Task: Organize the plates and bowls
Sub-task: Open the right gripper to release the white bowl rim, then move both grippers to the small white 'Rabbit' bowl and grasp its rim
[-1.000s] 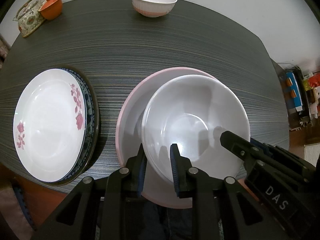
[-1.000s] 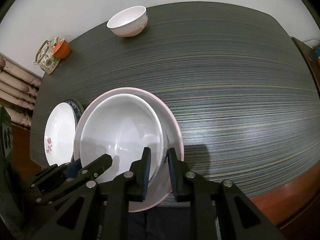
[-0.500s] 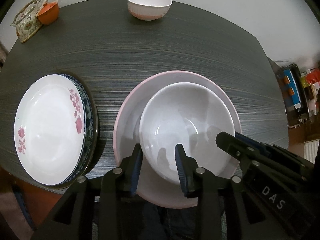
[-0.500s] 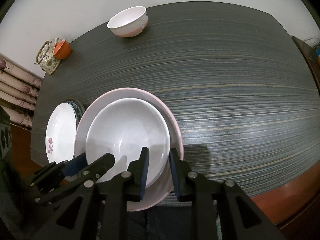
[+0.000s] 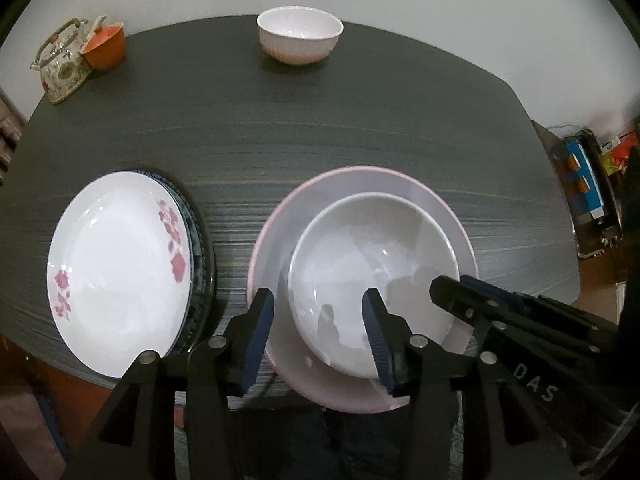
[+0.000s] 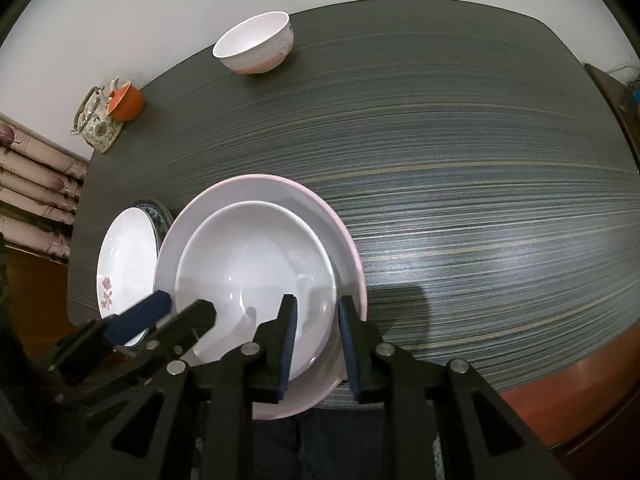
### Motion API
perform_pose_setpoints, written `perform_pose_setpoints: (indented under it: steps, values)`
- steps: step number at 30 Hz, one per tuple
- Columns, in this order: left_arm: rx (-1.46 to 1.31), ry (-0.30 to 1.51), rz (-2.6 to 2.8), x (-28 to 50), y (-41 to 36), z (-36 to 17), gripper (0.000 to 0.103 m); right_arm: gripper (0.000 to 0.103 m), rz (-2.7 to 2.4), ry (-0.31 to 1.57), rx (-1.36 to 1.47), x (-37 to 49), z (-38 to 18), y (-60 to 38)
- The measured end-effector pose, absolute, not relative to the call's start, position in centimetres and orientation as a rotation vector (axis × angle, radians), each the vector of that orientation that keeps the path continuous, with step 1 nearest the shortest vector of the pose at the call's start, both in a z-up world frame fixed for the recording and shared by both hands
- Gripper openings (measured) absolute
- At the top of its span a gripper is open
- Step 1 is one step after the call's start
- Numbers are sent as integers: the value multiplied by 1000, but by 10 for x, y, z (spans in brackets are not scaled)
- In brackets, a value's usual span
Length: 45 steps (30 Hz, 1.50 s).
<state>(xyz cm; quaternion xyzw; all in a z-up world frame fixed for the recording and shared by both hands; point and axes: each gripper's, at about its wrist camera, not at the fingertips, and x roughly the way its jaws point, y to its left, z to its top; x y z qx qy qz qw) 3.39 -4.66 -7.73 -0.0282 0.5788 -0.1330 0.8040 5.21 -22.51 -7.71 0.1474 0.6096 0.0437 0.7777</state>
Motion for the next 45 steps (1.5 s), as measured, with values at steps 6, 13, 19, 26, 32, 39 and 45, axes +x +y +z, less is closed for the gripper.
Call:
perform_pose_setpoints:
  steps: [6, 13, 19, 26, 32, 39, 45]
  values:
    - [-72, 1203, -305, 30, -43, -65, 48, 24, 91, 1312, 311, 52, -75, -223]
    - [-134, 1158, -365, 28, -38, -49, 54, 30, 104, 1287, 326, 51, -65, -230]
    - [-185, 1106, -386, 29, -29, -34, 54, 32, 104, 1256, 338, 54, -54, -238]
    - [-195, 1067, -314, 35, -8, -27, 55, 32, 105, 1202, 369, 62, -40, -258]
    - [-170, 1035, -222, 53, 11, -24, 55, 32, 136, 1153, 360, 77, -28, -270]
    - [-178, 1022, -148, 81, 31, -19, 55, 32, 172, 1159, 393, 111, -30, -282]
    - [-208, 1045, -146, 123, 34, -14, 55, 32, 201, 1169, 383, 154, -27, -276]
